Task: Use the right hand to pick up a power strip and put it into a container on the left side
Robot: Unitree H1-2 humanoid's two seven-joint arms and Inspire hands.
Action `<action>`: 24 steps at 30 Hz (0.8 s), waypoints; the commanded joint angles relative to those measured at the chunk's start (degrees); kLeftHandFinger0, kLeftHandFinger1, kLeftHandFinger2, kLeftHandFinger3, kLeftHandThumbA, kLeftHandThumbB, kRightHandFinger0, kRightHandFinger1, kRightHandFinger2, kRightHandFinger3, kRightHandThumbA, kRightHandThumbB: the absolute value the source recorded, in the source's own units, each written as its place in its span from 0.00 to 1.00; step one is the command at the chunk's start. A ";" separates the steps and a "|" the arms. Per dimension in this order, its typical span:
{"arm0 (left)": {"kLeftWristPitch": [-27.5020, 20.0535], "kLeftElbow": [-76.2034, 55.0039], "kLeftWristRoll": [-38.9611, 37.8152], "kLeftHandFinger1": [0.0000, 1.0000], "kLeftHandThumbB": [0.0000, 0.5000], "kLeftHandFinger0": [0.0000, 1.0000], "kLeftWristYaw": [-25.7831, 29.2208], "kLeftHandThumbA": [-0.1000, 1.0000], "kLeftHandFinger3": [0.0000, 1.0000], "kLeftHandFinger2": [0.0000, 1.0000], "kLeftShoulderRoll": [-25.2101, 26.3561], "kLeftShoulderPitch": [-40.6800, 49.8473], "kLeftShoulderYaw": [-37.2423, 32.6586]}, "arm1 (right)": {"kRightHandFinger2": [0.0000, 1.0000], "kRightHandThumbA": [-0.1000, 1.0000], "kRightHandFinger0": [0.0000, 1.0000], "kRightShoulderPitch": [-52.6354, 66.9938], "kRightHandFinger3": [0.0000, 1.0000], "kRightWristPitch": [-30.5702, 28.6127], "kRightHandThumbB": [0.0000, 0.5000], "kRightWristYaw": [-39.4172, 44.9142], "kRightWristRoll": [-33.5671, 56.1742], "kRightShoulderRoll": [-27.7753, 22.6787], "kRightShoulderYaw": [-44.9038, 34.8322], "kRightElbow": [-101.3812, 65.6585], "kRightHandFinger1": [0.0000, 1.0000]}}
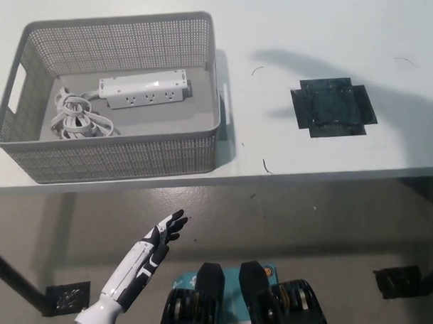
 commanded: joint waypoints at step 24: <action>-2.36 -1.41 0.67 1.00 0.56 1.00 -0.70 0.96 1.00 1.00 1.63 3.10 -0.04 | 1.00 1.00 1.00 20.25 1.00 -2.42 0.48 -26.63 18.91 8.31 -21.59 -75.11 1.00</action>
